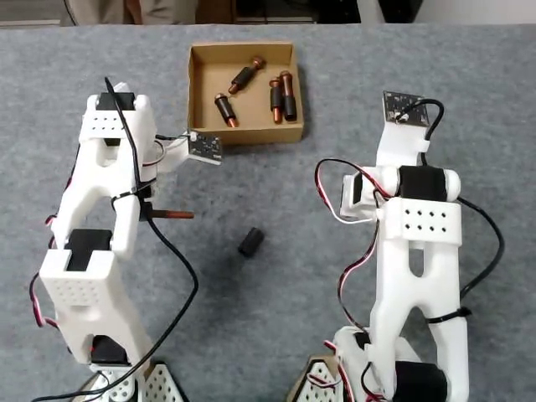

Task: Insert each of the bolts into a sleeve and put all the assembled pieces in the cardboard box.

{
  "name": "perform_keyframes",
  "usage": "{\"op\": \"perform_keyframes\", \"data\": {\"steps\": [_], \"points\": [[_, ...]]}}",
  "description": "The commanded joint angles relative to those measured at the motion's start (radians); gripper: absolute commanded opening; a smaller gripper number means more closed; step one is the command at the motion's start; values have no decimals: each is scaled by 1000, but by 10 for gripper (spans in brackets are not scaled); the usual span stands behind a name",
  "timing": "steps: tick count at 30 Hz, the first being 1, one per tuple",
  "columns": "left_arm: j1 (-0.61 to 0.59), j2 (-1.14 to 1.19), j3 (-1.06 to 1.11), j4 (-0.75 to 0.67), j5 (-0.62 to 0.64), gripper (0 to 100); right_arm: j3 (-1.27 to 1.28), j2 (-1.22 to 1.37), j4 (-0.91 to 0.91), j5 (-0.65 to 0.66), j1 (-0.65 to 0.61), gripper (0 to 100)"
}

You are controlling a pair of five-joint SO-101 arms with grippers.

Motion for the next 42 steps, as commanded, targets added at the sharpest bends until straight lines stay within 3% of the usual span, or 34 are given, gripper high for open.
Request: {"op": "perform_keyframes", "data": {"steps": [1, 5, 12, 14, 21, 28, 38, 42], "points": [[17, -61, -44, 14, -434, 18, -1, -25, -9, 2, 21, 75], [17, -61, -44, 14, -331, 19, -1, -25, -14, 2, 19, 75], [21, -64, -37, -48, 256, 19, -1, -30, -14, 0, 15, 74], [12, -58, -35, -81, 358, 19, -4, -27, -14, 0, 13, 74], [-3, -65, -2, -89, 241, 19, -5, -27, -15, 0, 13, 74], [-3, -67, 66, -92, 17, 19, -2, -25, -15, 0, 13, 74], [-8, -58, 173, -279, 31, 19, -1, -25, -15, 0, 13, 74], [-2, -58, 192, -351, 190, 21, -1, -25, -15, 0, 13, 74]]}}
